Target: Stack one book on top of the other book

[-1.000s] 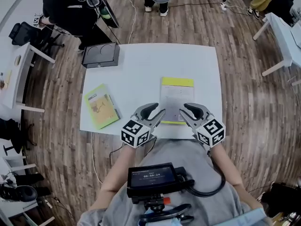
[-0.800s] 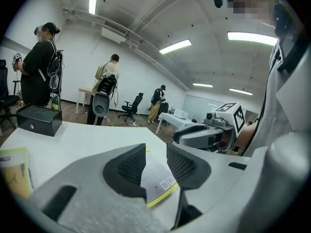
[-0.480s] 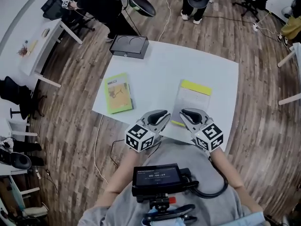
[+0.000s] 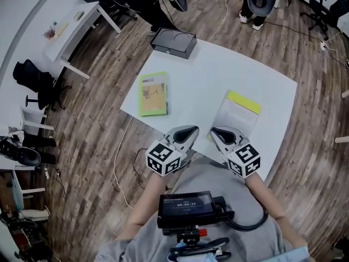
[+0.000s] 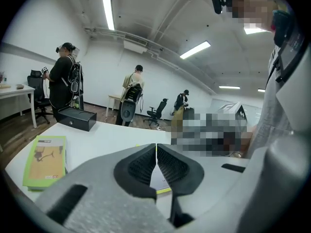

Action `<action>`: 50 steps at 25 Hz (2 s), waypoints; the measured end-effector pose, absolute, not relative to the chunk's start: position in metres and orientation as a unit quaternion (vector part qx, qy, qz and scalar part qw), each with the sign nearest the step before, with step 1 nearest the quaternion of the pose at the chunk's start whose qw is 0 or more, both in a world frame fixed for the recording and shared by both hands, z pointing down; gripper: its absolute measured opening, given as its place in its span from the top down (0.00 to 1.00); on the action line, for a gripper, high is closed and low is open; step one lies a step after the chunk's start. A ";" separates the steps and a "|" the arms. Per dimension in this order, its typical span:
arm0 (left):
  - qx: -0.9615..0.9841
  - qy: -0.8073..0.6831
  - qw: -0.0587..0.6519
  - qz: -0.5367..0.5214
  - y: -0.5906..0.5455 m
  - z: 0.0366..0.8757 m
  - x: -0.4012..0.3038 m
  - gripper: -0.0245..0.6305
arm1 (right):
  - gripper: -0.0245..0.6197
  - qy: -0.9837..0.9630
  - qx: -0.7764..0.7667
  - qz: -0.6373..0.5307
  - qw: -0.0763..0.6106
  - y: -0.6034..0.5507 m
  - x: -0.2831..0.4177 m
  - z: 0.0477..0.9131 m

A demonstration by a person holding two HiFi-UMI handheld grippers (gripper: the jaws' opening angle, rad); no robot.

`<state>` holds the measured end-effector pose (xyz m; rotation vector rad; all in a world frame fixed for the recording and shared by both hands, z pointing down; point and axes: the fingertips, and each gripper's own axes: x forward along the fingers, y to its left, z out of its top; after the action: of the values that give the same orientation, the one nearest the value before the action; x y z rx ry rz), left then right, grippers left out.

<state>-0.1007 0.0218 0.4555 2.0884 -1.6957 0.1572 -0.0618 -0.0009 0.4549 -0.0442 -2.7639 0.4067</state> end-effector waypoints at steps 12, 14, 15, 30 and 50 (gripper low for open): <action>0.752 -0.613 0.233 0.070 0.037 0.468 -0.156 0.93 | 0.90 -0.971 -0.015 0.171 0.165 0.008 -0.115 0.455; 0.753 -0.608 0.245 0.047 0.042 0.468 -0.175 0.93 | 0.90 -0.970 -0.005 0.175 0.169 0.014 -0.132 0.458; 0.754 -0.606 0.251 0.034 0.046 0.468 -0.185 0.93 | 0.90 -0.969 0.000 0.176 0.172 0.018 -0.141 0.460; 0.738 -0.609 0.290 0.033 0.085 0.496 -0.332 0.92 | 0.90 -0.956 0.037 0.205 0.207 0.049 -0.267 0.487; 0.718 -0.610 0.335 0.013 0.108 0.523 -0.377 0.92 | 0.90 -0.942 0.048 0.223 0.247 0.065 -0.309 0.512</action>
<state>-0.3773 0.1081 0.5229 1.8731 -1.5904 0.0334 -0.3087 0.0649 0.5119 0.1297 -2.5682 0.6092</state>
